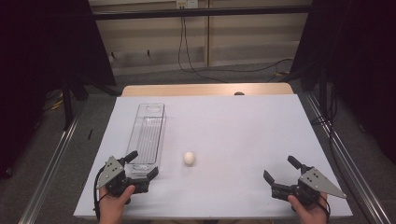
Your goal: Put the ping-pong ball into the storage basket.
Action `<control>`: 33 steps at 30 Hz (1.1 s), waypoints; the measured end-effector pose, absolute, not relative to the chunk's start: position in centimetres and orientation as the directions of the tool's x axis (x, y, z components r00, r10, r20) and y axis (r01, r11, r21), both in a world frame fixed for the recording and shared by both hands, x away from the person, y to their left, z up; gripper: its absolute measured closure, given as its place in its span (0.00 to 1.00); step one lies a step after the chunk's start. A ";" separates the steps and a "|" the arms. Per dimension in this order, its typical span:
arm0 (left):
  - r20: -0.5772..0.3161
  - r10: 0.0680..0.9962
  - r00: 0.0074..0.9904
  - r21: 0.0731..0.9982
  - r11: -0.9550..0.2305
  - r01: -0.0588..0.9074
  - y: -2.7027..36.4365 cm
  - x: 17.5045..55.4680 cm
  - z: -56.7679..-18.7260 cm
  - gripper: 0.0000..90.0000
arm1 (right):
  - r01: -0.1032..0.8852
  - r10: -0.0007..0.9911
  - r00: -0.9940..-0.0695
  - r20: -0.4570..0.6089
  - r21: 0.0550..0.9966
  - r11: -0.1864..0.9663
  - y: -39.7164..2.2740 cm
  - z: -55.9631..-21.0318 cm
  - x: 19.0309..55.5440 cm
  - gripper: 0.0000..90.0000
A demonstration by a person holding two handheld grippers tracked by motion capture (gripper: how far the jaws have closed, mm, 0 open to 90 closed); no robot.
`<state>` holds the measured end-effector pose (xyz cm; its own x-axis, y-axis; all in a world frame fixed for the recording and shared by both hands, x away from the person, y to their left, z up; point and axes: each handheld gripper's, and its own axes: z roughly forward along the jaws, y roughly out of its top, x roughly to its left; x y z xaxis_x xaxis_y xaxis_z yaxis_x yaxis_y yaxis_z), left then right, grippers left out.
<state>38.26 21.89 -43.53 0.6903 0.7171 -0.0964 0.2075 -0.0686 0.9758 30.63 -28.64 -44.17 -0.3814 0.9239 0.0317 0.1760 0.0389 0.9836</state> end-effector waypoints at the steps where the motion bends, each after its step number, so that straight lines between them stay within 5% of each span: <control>1: -0.090 0.722 0.686 0.976 -0.073 0.205 21.9 38.2 -43.5 0.02 | 0.177 0.924 -0.382 0.036 0.984 0.035 -28.6 -44.1 30.6 0.02; 33: -0.110 0.692 0.714 0.971 -0.079 0.226 19.6 38.2 -41.8 0.02 | 0.174 0.926 -0.377 0.039 0.984 0.029 -28.7 -44.0 30.6 0.02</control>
